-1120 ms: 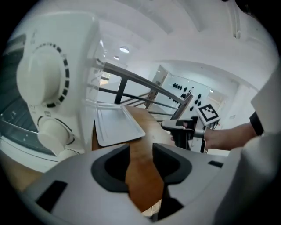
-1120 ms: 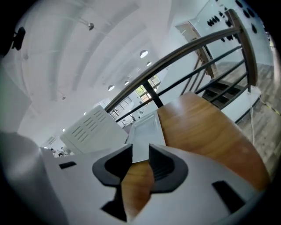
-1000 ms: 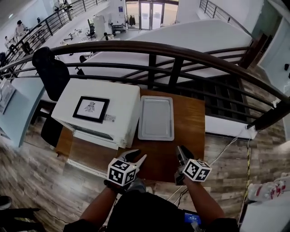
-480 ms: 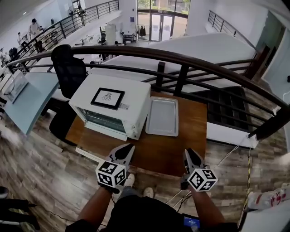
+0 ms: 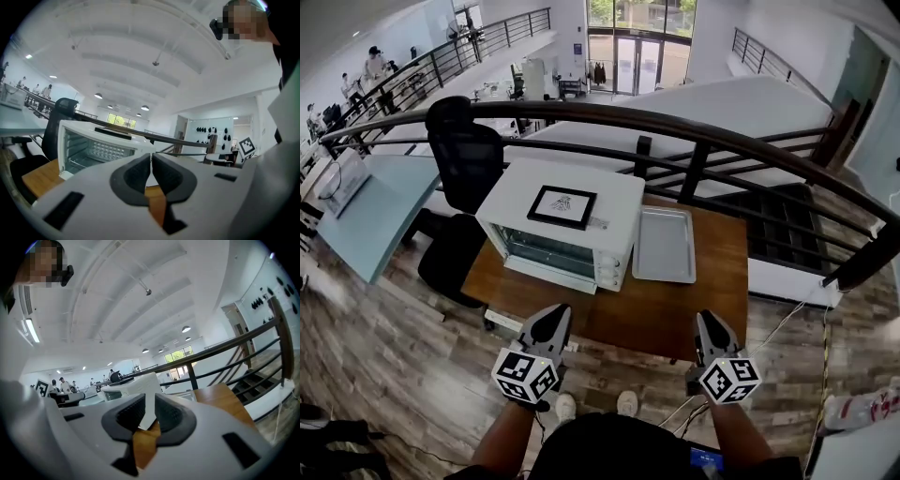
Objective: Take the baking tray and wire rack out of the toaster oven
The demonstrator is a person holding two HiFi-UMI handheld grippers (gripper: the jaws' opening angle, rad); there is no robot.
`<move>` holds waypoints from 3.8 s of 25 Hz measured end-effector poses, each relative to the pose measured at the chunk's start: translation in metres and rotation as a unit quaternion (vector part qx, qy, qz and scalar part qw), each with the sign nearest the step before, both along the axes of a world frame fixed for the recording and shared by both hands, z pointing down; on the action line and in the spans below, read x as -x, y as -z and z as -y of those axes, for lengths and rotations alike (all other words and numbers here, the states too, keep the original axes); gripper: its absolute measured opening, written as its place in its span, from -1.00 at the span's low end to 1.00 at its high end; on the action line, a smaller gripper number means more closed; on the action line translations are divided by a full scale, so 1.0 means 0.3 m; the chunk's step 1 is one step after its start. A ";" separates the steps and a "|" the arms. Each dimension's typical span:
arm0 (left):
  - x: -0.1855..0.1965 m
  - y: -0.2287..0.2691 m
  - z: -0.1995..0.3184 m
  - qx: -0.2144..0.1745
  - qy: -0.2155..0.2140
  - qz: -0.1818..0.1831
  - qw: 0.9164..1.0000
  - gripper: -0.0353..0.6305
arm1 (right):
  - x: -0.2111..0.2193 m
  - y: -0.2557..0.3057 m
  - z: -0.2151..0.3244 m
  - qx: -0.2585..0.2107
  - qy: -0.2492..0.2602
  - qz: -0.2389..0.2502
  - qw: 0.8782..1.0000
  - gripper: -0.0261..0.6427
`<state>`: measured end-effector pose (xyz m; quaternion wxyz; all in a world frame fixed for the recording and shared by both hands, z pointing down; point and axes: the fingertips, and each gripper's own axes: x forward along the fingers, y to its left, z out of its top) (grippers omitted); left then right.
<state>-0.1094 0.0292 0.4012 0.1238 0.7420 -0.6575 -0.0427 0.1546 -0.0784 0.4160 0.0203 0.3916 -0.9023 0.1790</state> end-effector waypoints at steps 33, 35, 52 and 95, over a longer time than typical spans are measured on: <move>0.532 -0.205 -0.227 0.056 0.059 -0.027 0.996 -0.82 | 0.709 -0.089 -0.305 0.020 0.050 -0.020 0.998 -0.86; 0.531 -0.232 -0.184 0.071 0.060 -0.015 0.996 -0.82 | 0.696 -0.111 -0.260 0.031 0.043 -0.019 0.998 -0.86; 0.558 -0.355 0.060 0.147 0.123 -0.026 0.981 -0.82 | 0.836 -0.278 -0.064 0.153 0.104 0.055 0.981 -0.88; 0.887 -0.685 0.561 0.133 0.058 -0.510 0.848 -0.54 | 1.094 -0.625 0.261 0.328 -0.227 0.364 0.842 -0.38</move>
